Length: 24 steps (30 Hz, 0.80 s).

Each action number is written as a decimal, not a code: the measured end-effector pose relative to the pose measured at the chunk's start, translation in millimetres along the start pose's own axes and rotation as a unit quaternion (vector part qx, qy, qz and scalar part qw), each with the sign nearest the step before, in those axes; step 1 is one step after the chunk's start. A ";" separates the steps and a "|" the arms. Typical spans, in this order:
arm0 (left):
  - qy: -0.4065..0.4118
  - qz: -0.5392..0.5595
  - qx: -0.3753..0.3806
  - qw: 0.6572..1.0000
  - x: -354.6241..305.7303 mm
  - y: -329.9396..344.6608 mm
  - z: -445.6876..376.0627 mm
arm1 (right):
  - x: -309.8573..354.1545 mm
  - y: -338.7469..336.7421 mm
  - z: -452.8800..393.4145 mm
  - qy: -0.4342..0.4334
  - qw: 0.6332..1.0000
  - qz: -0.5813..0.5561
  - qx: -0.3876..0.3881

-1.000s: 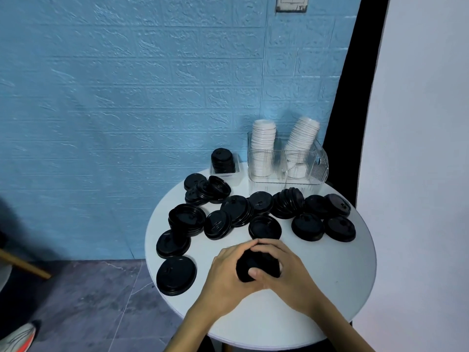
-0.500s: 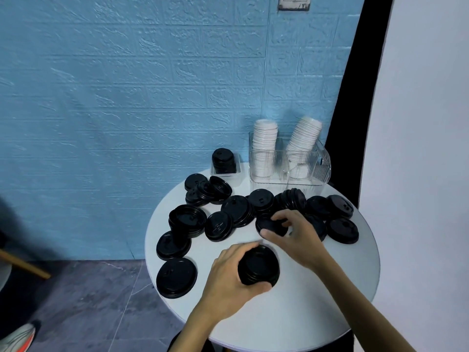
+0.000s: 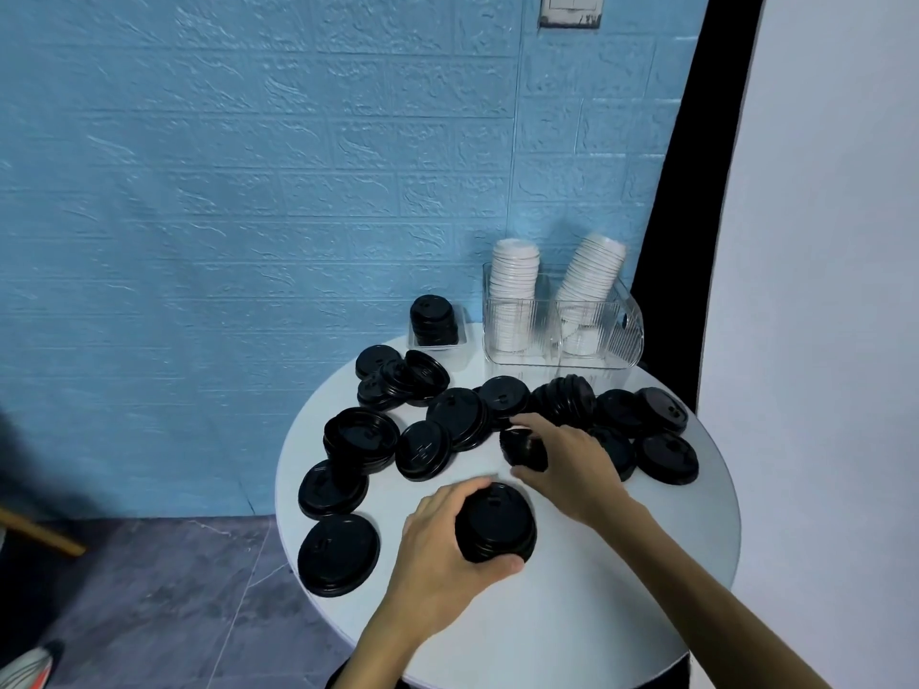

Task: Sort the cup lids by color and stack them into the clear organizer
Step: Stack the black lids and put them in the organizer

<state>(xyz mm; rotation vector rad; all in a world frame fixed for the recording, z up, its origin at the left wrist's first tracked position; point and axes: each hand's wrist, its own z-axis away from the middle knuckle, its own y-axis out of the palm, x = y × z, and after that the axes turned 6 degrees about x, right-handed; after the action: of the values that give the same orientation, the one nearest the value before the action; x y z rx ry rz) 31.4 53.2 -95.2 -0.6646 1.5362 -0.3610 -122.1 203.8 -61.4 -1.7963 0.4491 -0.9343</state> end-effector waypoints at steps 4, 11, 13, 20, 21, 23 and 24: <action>-0.011 0.001 -0.010 1.000 -0.4 0.2 -2.4 | 10.1 -25.2 19.9 0.011 0.971 -0.230 -0.064; -0.037 0.007 -0.007 0.999 -3.3 0.2 -3.7 | 30.8 -8.5 39.9 0.089 0.855 -0.510 -0.027; -0.028 0.022 0.002 0.999 -3.9 -1.3 -3.5 | 27.7 4.3 39.8 0.090 0.881 -0.464 -0.025; 0.009 0.008 0.009 1.000 -8.9 -2.0 -0.1 | 29.2 25.1 39.3 0.140 0.906 -0.400 -0.004; 0.012 0.005 0.015 1.000 -9.6 -2.5 -0.5 | 30.5 26.7 40.4 0.141 0.908 -0.394 -0.007; 0.011 0.006 0.015 1.000 -10.5 -2.3 -1.5 | 31.4 27.2 42.1 0.137 0.908 -0.394 -0.034; 0.005 0.008 0.019 1.000 -11.0 -1.5 -1.4 | 32.7 26.4 43.6 0.133 0.906 -0.400 -0.050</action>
<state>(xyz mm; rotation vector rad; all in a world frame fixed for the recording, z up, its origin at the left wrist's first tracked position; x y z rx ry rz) 30.0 58.5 -85.5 -0.6210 1.5403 -0.3799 -65.0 197.7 -80.5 -1.9769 -0.1150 -1.7606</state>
